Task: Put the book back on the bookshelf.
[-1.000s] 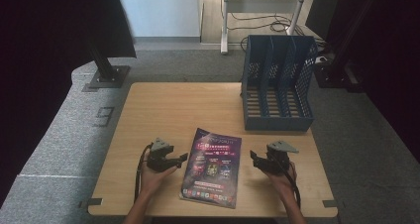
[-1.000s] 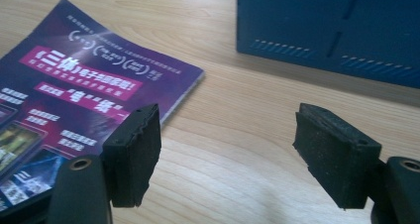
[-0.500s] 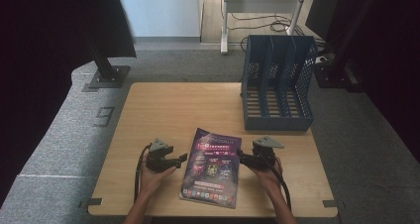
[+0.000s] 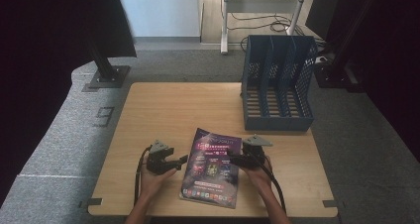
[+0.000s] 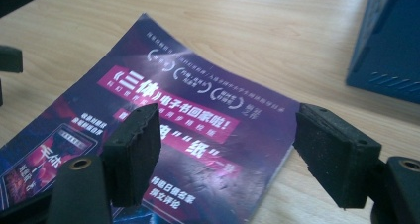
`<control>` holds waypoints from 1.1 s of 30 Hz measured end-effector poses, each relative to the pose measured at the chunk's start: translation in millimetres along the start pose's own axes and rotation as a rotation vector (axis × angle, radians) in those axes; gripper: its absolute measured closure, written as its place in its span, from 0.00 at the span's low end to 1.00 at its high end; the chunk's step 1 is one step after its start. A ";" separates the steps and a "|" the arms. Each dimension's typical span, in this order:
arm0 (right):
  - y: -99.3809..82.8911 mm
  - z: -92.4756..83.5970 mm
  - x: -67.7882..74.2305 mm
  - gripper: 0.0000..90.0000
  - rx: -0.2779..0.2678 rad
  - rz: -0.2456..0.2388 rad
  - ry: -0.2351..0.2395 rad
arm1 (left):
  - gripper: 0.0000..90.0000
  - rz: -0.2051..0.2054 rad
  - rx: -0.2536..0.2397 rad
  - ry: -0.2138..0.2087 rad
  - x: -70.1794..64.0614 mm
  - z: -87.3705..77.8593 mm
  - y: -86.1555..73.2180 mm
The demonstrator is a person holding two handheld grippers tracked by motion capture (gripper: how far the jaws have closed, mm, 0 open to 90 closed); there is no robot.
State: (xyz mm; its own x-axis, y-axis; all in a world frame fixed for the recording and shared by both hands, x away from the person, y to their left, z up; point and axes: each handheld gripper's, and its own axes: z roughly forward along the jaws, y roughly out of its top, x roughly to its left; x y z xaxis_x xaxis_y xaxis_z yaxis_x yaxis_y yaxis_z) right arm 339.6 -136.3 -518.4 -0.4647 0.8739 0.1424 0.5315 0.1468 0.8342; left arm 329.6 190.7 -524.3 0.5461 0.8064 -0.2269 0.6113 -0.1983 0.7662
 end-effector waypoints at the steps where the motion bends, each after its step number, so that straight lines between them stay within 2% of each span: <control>1: -0.5 1.1 1.3 0.28 0.005 -0.003 0.003 | 0.30 0.001 0.000 0.002 -0.4 0.0 -0.2; 8: -1.6 5.8 5.3 0.28 0.014 -0.003 0.004 | 0.30 0.009 0.006 -0.003 -1.7 0.7 -1.2; 13: -4.1 15.3 7.2 0.27 0.036 -0.016 0.003 | 0.30 0.005 0.008 0.003 -1.7 1.1 -2.0; 18: -6.6 22.7 8.8 0.26 0.047 -0.018 -0.010 | 0.30 0.001 0.013 0.012 -0.1 1.3 -2.8; 21: -10.1 29.2 9.4 0.25 0.080 -0.016 -0.024 | 0.30 -0.001 0.014 0.015 0.4 2.0 -2.9; 27: -11.3 38.1 7.8 0.22 0.103 -0.009 -0.048 | 0.30 0.003 0.015 0.017 -0.3 0.9 -3.6; 33: -11.7 38.4 8.2 0.24 0.103 -0.022 -0.056 | 0.30 0.002 0.008 0.025 -0.3 0.5 -3.8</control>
State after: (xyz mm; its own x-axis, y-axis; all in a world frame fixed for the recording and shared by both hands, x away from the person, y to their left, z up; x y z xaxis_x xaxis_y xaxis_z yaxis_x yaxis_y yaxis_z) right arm 356.7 -113.1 -547.5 -0.4382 0.8942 0.0916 0.5928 0.2108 0.7773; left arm 327.4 191.0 -527.5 0.5326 0.8197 -0.2106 0.6153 -0.2042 0.7614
